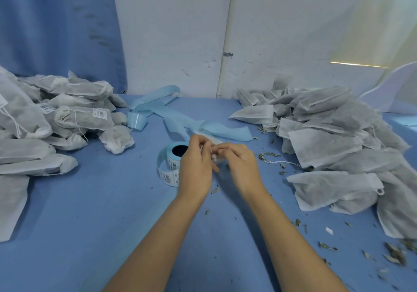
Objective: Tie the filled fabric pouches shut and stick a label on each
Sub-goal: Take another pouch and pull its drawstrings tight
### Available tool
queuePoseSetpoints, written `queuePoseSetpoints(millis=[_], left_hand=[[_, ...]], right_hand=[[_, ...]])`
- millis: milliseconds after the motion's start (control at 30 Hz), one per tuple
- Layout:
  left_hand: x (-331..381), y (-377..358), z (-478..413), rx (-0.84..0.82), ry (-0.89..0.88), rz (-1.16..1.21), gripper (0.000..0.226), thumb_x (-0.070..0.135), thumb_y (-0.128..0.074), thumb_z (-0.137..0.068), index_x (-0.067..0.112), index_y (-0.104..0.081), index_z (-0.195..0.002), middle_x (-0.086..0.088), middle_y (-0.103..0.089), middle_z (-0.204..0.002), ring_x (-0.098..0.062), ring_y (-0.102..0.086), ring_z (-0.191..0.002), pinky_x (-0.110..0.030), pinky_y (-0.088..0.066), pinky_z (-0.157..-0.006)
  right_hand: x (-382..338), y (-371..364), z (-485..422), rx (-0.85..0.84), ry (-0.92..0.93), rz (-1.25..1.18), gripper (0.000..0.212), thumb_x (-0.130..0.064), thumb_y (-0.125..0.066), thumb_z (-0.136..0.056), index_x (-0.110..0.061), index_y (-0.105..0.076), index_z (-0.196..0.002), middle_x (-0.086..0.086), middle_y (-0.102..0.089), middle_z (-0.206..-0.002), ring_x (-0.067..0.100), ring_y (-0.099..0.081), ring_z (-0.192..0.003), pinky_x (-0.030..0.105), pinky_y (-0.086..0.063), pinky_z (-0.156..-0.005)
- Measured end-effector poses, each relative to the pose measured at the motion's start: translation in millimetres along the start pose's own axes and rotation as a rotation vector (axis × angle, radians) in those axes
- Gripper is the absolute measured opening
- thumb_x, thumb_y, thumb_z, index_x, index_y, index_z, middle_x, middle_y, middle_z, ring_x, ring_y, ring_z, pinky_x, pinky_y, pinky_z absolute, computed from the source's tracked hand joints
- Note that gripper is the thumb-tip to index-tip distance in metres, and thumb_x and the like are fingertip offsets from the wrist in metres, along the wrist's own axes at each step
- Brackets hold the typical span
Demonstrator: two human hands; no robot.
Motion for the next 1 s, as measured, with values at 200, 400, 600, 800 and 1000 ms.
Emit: queuePoseSetpoints(millis=[200,400,600,800,1000], left_hand=[[-4.8,-1.6,-2.2,0.028,0.07,0.222,0.021,0.008,-0.039,-0.102,0.023,-0.046,-0.088,0.001,-0.063,-0.095,-0.015,-0.065,-0.086,-0.018,-0.053,-0.067],[-5.3,6.8,-10.7,0.001,0.023,0.106,0.021,0.01,-0.041,-0.101,0.022,-0.05,-0.086,-0.001,-0.062,-0.082,-0.016,-0.064,-0.077,-0.025,-0.052,-0.075],[1.3,11.9,-11.9,-0.045,-0.053,-0.127,0.017,0.014,-0.051,-0.096,0.019,-0.064,-0.088,0.008,-0.064,-0.075,-0.005,-0.058,-0.065,-0.014,-0.042,-0.063],[0.5,26.0,-17.5,0.036,-0.039,-0.129,0.012,0.016,-0.054,-0.096,0.019,-0.063,-0.089,0.008,-0.064,-0.082,-0.001,-0.056,-0.073,-0.009,-0.04,-0.065],[-5.8,26.8,-19.7,0.004,-0.004,-0.027,0.014,0.011,-0.056,-0.094,0.019,-0.063,-0.085,0.007,-0.064,-0.079,0.007,-0.053,-0.063,-0.007,-0.041,-0.064]], right_hand=[[-14.4,-9.1,-1.9,-0.071,0.064,0.073,0.019,-0.002,-0.053,-0.095,0.008,-0.069,-0.099,0.007,-0.058,-0.093,0.016,-0.051,-0.094,0.006,-0.035,-0.081],[-18.2,-4.0,-2.7,-0.097,0.067,-0.002,0.022,-0.002,-0.052,-0.096,0.001,-0.07,-0.106,-0.002,-0.061,-0.091,0.014,-0.054,-0.097,0.008,-0.038,-0.085],[5.8,-2.2,-8.9,-0.182,-0.164,-0.212,0.026,0.003,-0.044,-0.097,0.009,-0.064,-0.113,-0.006,-0.056,-0.079,0.024,-0.05,-0.094,0.014,-0.042,-0.069],[10.1,-4.2,-6.8,-0.251,-0.222,-0.342,0.024,0.002,-0.046,-0.097,0.003,-0.065,-0.112,-0.007,-0.057,-0.099,0.008,-0.055,-0.088,0.016,-0.045,-0.07],[28.5,-11.2,0.1,-0.211,-0.328,-0.43,0.022,-0.001,-0.049,-0.096,-0.005,-0.069,-0.102,-0.001,-0.066,-0.089,0.006,-0.054,-0.063,0.019,-0.053,-0.071]])
Point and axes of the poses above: each hand's wrist, its own z-axis away from the middle knuckle, its own y-axis out of the back of the hand, x = y × z, the point moved 9 cm from there along -z, towards the middle knuckle
